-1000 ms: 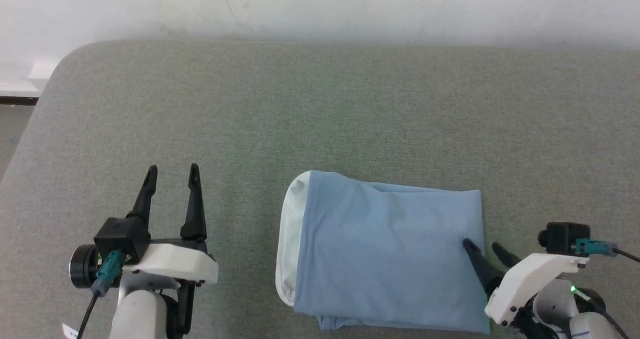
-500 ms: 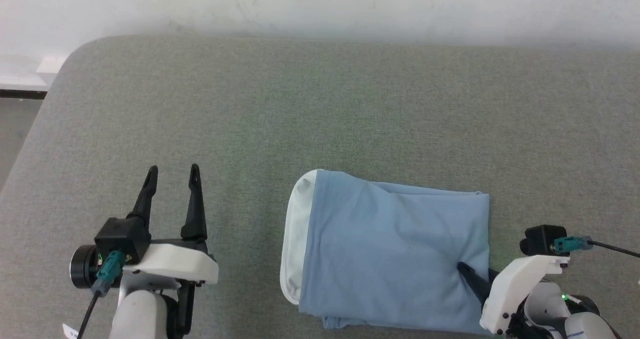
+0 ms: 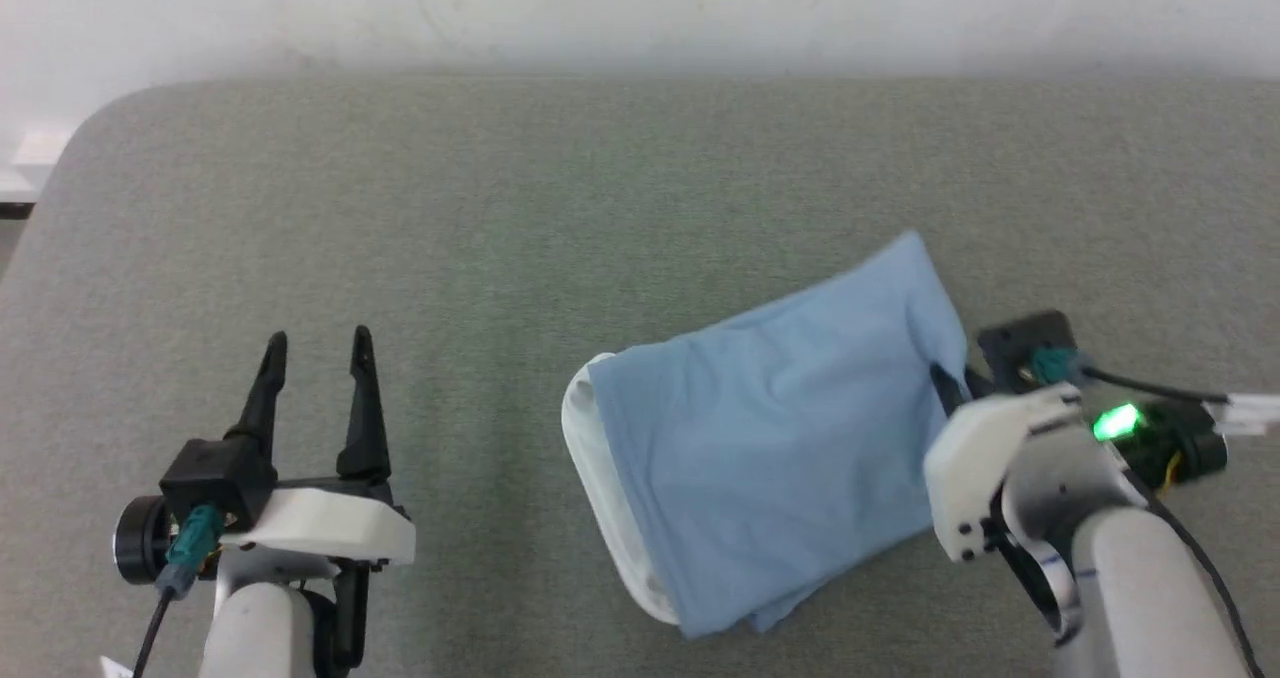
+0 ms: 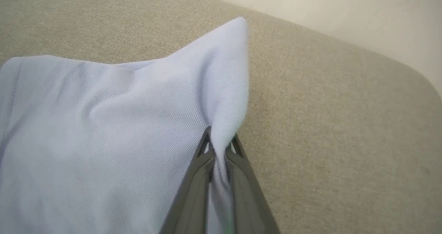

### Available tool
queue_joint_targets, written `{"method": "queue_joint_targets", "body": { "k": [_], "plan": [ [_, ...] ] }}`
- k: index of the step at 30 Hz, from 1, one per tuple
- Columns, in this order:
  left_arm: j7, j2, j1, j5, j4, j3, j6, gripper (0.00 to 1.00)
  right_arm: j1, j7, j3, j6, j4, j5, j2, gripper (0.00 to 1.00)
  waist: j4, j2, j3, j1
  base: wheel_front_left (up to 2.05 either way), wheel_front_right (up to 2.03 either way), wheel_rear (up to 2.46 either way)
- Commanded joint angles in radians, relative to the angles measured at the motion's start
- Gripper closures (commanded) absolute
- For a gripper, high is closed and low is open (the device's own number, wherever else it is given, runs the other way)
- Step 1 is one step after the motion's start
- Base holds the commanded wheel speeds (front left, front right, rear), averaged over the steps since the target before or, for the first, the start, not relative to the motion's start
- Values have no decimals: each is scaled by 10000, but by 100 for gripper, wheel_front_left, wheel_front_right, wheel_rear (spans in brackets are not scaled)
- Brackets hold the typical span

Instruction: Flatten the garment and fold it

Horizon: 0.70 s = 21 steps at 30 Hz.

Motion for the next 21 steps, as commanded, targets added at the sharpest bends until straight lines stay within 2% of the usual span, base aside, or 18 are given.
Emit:
{"method": "queue_joint_targets", "body": {
  "k": [1,5,10,15,16,21],
  "plan": [
    [-45,44,93,21,-143,115,5,0,-493,85,293,-9,-176,-850,-73,100,-522,0,156,0,0,0,0],
    [-45,99,32,52,-356,237,-13,0,-1384,196,734,-9,122,-1732,-970,100,-1205,0,386,0,0,0,0],
    [-45,132,-205,84,-668,332,-45,0,-2531,-56,387,-9,1032,-2151,-1961,100,-2060,0,772,0,0,0,0],
    [-46,93,-363,272,-1201,157,53,0,-3595,-634,-693,-9,2155,-2697,-2364,100,-2733,0,1377,0,0,0,0],
    [-46,93,-363,272,-1201,157,53,0,-3595,-634,-693,-9,2155,-2697,-2364,100,-2733,0,1377,0,0,0,0],
    [-46,184,-653,448,-1554,54,43,0,-4397,-1136,-2005,-9,2997,-3398,-2328,100,-3125,0,2095,0,0,0,0]
  ]
}}
